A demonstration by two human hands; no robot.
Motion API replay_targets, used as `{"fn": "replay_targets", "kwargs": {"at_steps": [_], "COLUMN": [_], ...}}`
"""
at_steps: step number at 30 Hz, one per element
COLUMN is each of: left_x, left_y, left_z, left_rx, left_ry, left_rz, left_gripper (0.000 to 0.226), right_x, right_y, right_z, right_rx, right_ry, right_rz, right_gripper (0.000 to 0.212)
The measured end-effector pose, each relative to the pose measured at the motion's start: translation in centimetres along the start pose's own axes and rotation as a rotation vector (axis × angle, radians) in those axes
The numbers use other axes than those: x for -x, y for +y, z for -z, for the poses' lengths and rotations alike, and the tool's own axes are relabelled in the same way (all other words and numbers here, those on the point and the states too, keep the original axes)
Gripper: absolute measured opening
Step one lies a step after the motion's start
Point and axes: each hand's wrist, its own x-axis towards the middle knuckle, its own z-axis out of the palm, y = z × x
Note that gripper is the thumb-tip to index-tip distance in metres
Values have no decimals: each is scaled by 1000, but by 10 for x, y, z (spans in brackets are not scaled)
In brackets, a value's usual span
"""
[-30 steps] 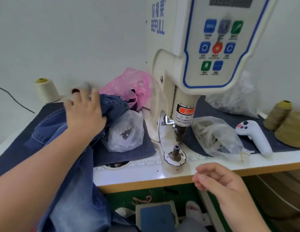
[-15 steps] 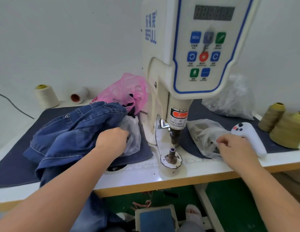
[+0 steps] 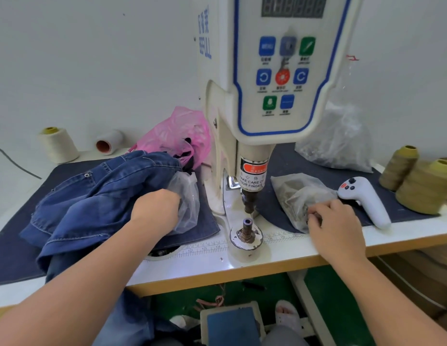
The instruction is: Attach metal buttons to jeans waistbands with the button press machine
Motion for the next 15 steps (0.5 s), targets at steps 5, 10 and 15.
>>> {"fn": "replay_targets", "kwargs": {"at_steps": [5,10,15], "left_x": [3,14,38], "left_y": [1,1,16], "left_z": [7,15,36], "left_rx": [63,416,814], "left_ry": [-1,193,224], "left_rz": [1,29,-4], "left_gripper": [20,16,19], "right_x": [-2,-5,-10], "right_y": [4,5,3], "right_z": [-4,-6,-6], "right_rx": [15,-12,-40], "right_ry": [-45,-55,-106], "right_rz": [17,-13,-71], "right_gripper": [22,19,15]}}
